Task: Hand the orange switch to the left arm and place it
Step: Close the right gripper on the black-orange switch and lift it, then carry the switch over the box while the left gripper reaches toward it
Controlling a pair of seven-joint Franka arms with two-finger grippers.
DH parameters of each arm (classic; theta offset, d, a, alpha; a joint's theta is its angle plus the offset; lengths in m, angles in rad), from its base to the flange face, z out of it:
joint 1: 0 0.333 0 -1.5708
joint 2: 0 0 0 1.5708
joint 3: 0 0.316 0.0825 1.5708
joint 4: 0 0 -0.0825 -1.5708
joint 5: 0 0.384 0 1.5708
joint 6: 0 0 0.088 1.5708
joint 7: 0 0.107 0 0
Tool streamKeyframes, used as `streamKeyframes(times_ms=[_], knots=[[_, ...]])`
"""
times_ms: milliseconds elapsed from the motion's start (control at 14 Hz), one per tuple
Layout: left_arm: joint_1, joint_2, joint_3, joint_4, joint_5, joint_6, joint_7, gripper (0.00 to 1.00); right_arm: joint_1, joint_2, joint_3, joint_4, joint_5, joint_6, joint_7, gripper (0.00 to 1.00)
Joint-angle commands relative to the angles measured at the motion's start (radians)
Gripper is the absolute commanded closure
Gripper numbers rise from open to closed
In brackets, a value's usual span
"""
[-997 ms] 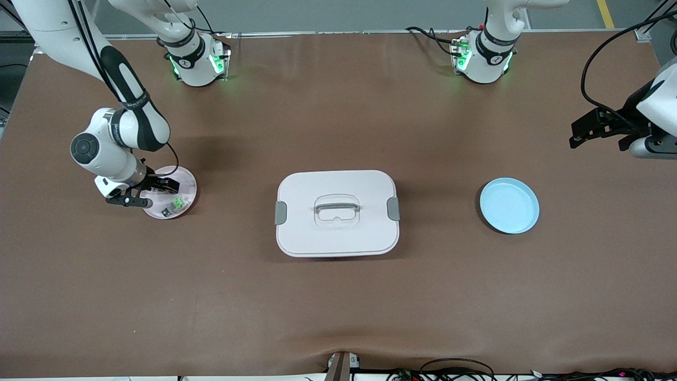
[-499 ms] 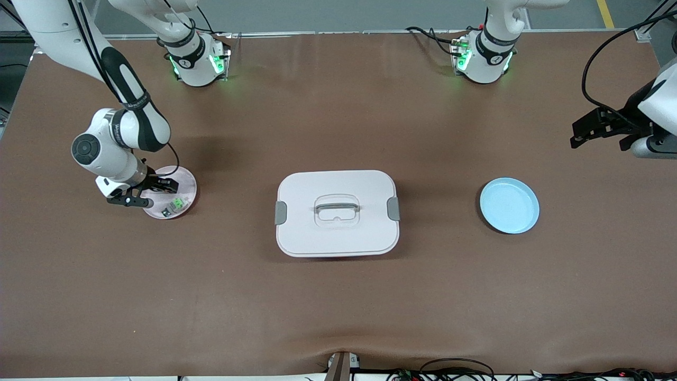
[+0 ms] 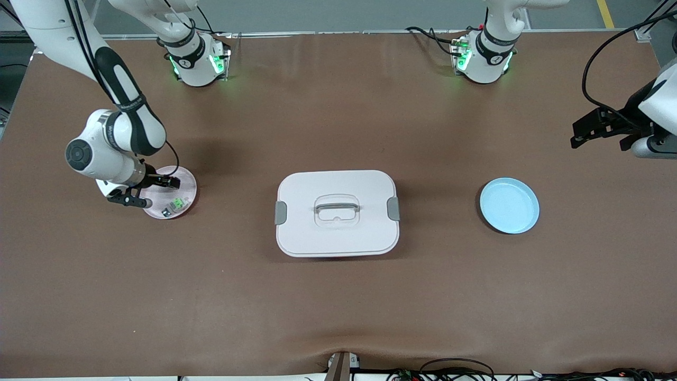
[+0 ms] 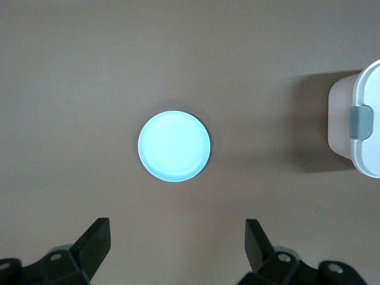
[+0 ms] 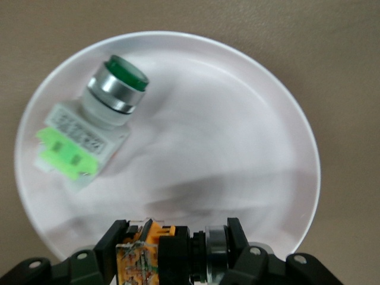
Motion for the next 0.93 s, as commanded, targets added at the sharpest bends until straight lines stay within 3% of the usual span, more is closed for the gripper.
streamKeyframes(times_ms=[0, 499, 712, 855], knots=[[0.002, -0.002, -0.003, 0.013, 0.02, -0.02, 0.007, 0.0, 0.003, -0.061, 0.001, 0.055, 0.152, -0.163, 0.027, 1.0], [-0.011, -0.004, -0.01, 0.015, -0.016, -0.018, -0.012, 0.0, 0.084, -0.091, 0.004, 0.275, 0.225, -0.476, 0.43, 1.0], [-0.006, -0.045, -0.039, 0.024, -0.16, -0.031, -0.17, 0.0, 0.149, -0.089, 0.004, 0.396, 0.301, -0.611, 0.64, 1.0], [-0.001, -0.047, -0.044, 0.032, -0.29, -0.031, -0.293, 0.0, 0.202, -0.089, 0.005, 0.435, 0.308, -0.625, 0.759, 1.0]])
